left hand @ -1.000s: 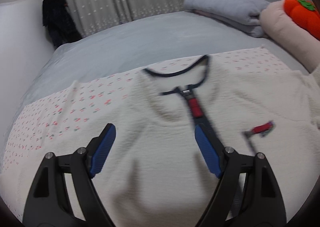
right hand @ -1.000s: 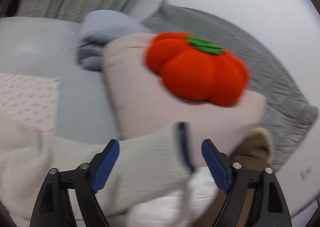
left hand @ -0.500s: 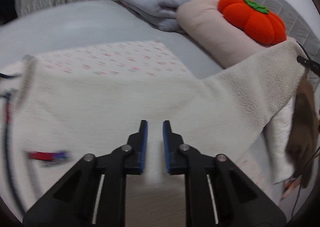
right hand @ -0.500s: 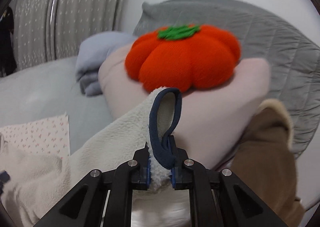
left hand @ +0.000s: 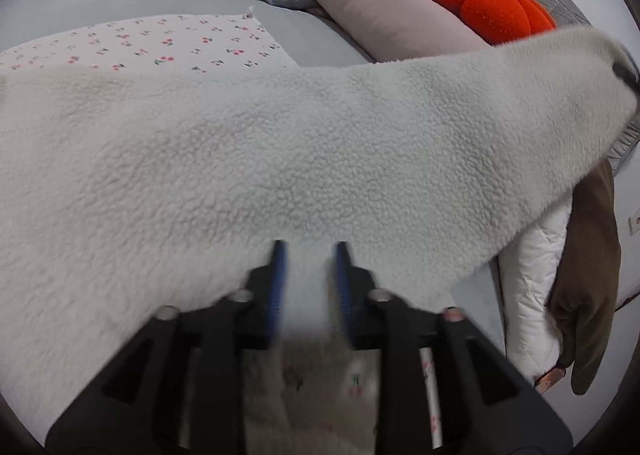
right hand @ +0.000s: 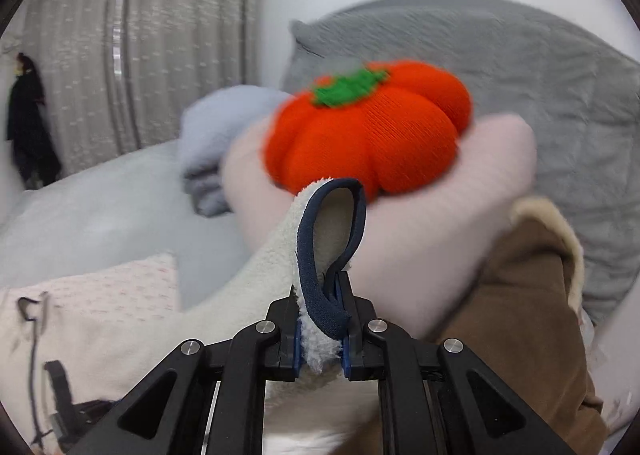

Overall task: Fold large clothes
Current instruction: 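Carry the sleeve cuff with the right tool across the jacket and release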

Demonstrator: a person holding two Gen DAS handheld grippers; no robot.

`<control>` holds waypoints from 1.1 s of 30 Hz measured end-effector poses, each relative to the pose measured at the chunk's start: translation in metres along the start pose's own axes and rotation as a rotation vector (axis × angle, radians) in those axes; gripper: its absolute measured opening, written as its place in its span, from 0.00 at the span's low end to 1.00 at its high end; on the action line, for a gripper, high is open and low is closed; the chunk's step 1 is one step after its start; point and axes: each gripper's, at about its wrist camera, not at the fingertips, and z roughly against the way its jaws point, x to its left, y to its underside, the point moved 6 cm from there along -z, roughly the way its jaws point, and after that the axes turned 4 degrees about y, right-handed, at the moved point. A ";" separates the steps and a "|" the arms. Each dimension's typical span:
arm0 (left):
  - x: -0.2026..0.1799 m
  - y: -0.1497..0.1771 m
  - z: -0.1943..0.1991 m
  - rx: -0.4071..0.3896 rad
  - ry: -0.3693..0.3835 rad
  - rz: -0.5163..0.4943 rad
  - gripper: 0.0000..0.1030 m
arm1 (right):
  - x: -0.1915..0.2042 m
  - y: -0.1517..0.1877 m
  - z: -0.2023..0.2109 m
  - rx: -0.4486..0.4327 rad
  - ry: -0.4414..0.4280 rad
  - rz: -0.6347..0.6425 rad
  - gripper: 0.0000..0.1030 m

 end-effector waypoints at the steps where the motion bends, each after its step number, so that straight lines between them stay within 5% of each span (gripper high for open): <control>1: 0.002 0.001 0.013 -0.007 -0.020 -0.010 0.62 | 0.011 -0.007 0.010 -0.013 -0.021 0.013 0.13; 7: 0.031 0.006 0.098 -0.055 -0.161 -0.071 0.79 | 0.093 -0.039 0.062 -0.033 -0.201 0.079 0.14; 17: 0.162 0.043 0.247 -0.137 -0.384 0.140 0.80 | 0.285 -0.030 0.110 0.071 -0.497 0.224 0.14; 28: 0.293 0.080 0.347 -0.275 -0.413 0.392 0.81 | 0.493 0.049 0.135 0.267 -0.720 0.361 0.15; 33: 0.326 0.088 0.354 -0.329 -0.307 0.462 0.81 | 0.560 0.100 0.138 0.367 -0.791 0.414 0.20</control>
